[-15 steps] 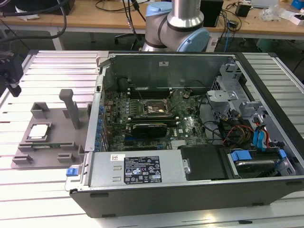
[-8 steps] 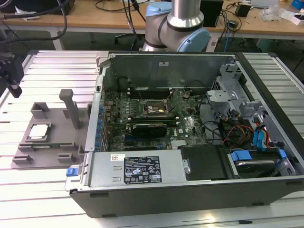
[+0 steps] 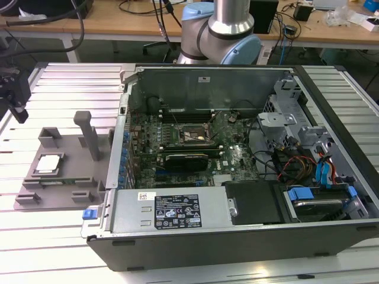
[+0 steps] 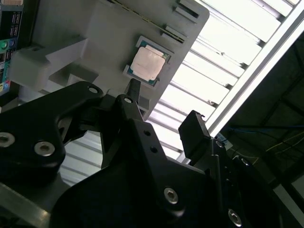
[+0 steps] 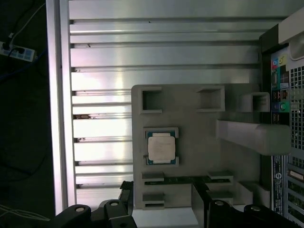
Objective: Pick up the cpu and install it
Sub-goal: 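Pick up the cpu and move it towards the insertion slot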
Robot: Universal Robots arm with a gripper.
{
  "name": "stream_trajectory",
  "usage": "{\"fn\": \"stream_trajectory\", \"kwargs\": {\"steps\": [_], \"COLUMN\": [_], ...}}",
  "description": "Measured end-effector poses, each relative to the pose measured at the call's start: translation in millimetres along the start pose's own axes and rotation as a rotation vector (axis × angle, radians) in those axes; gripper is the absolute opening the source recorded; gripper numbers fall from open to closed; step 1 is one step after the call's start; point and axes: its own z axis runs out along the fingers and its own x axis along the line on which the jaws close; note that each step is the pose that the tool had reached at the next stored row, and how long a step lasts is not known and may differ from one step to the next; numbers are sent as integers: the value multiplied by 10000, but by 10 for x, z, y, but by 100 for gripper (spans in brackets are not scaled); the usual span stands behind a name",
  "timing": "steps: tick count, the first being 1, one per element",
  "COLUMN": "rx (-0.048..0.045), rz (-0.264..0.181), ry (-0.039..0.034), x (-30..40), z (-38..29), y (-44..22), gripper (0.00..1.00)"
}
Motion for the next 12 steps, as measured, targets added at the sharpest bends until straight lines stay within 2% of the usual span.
{"fn": "stream_trajectory", "kwargs": {"steps": [12], "rx": [0], "rz": [0], "ry": [0], "x": [1], "z": [40], "y": [1], "gripper": [60]}}
